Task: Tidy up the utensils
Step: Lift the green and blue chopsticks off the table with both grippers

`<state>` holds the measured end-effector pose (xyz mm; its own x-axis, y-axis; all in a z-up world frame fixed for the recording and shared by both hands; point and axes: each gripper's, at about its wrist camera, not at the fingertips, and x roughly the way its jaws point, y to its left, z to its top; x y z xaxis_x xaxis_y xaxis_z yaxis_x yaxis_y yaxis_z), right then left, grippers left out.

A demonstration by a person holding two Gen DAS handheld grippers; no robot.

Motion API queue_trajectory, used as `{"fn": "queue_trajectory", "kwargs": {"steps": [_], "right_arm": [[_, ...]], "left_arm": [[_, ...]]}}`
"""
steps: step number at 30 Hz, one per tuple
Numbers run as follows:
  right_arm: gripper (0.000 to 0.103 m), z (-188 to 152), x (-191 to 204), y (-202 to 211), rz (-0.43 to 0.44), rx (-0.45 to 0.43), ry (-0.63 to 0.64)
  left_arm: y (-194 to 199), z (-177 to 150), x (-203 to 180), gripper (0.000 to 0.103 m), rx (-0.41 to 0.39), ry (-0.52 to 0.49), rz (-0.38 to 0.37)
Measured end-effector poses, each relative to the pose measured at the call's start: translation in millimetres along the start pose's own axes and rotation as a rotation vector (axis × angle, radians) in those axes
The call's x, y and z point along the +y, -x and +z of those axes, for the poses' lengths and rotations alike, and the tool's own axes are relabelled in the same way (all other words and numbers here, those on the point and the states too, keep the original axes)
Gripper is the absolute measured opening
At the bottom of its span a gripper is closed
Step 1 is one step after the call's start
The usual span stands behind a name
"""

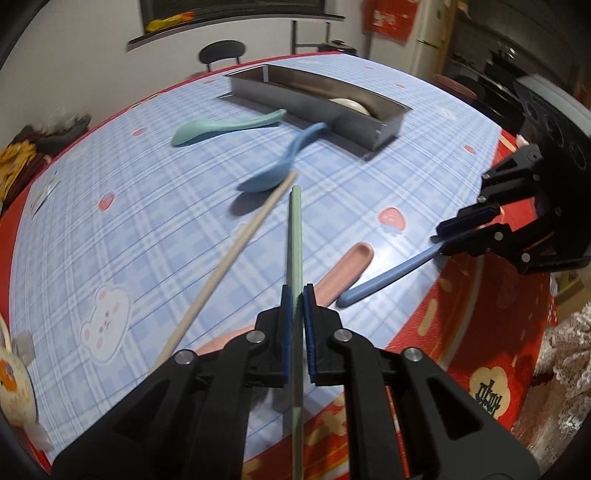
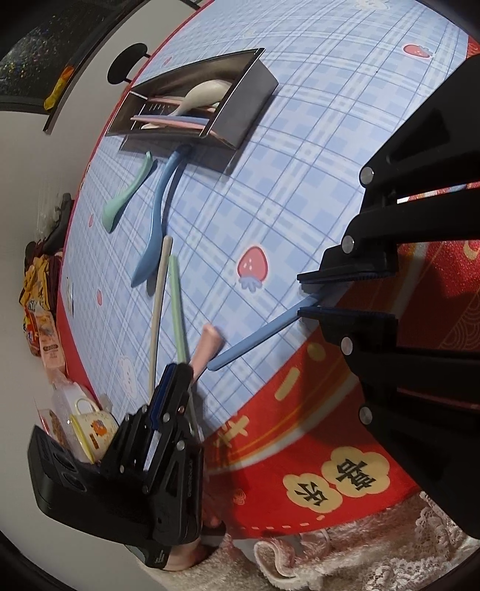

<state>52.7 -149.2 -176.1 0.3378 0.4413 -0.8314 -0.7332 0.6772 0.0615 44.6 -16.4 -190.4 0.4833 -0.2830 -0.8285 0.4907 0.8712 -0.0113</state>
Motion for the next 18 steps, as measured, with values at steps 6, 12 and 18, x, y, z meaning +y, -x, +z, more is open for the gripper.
{"fn": "queue_trajectory", "kwargs": {"steps": [6, 12, 18], "right_arm": [[0.014, 3.1, 7.5, -2.9, -0.022, 0.033, 0.063], [0.015, 11.5, 12.8, -8.5, -0.026, 0.038, 0.095], [0.016, 16.1, 12.7, -12.0, -0.023, 0.029, 0.085]], "left_arm": [[5.8, -8.5, 8.2, 0.011, -0.017, 0.071, -0.016], [4.0, -7.4, 8.4, 0.013, -0.005, 0.073, -0.03], [-6.2, 1.6, 9.2, 0.017, 0.02, 0.069, -0.054]]}}
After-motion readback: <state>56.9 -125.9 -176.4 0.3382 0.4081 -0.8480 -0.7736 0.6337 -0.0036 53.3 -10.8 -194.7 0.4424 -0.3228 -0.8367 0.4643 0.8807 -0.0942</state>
